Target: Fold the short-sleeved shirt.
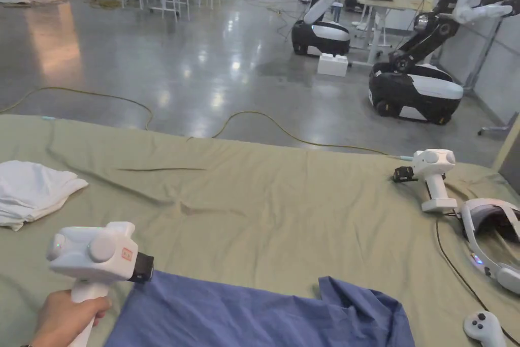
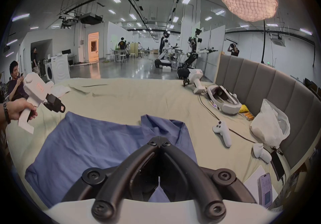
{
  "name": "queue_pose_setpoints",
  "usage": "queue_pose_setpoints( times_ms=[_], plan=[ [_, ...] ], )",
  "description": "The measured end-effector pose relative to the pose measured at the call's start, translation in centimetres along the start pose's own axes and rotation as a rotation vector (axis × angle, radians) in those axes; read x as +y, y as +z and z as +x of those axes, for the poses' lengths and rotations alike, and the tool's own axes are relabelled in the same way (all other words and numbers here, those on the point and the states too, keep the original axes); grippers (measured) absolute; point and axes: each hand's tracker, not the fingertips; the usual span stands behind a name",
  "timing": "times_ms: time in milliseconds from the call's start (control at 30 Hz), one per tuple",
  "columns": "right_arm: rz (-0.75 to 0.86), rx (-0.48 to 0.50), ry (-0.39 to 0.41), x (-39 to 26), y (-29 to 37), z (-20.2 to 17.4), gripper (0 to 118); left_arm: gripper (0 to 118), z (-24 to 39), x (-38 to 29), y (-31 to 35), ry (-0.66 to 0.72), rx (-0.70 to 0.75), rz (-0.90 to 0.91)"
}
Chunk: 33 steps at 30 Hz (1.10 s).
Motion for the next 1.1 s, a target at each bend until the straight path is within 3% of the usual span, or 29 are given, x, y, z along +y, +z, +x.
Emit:
queue_pose_setpoints(
  times_ms=[233, 333, 400, 433, 467, 500, 600, 633, 767, 967, 1100],
  plan=[
    [-0.088, -0.058, -0.055, -1.4, -1.8, 2.9, 0, 60, 1.9, 0.7, -4.7, -0.044, 0.073, -0.115],
    [-0.121, -0.086, -0.07, -1.5, -2.8, 4.3, 0, 57, 3.6, -0.3, -3.8, -0.091, 0.142, -0.039],
    [-0.159, -0.106, -0.076, -1.1, -4.3, 5.3, 0, 40, 4.4, -0.8, -4.0, -0.189, 0.145, -0.024],
    [-0.189, -0.111, -0.074, -0.7, -5.3, 5.8, 0, 24, 5.0, -1.2, -3.9, -0.239, 0.143, -0.012],
    [-0.21, -0.108, -0.074, -0.2, -6.4, 6.4, 0, 16, 5.5, -1.4, -3.7, -0.267, 0.154, -0.012],
    [-0.243, -0.103, -0.077, 0.3, -7.7, 7.0, 4, 8, 5.9, -1.7, -3.5, -0.289, 0.153, -0.018],
    [-0.319, -0.057, -0.108, 2.2, -12.1, 8.9, 51, 7, 5.1, -1.6, -2.5, -0.261, 0.124, -0.002],
    [-0.33, -0.05, -0.108, 2.8, -13.7, 9.3, 57, 7, 5.0, -1.8, -1.7, -0.24, 0.092, 0.006],
    [-0.46, -0.007, -0.055, 4.5, -20.2, 10.0, 57, 6, 4.5, -3.0, 1.9, -0.184, 0.061, 0.083],
    [-0.638, 0.046, -0.159, 3.4, -26.8, 10.7, 55, 7, 4.1, -4.8, 5.2, -0.19, 0.048, 0.148],
    [-0.678, 0.037, -0.159, 2.4, -27.5, 10.8, 38, 6, 3.5, -5.6, 5.7, -0.17, 0.039, 0.154]
  ],
)
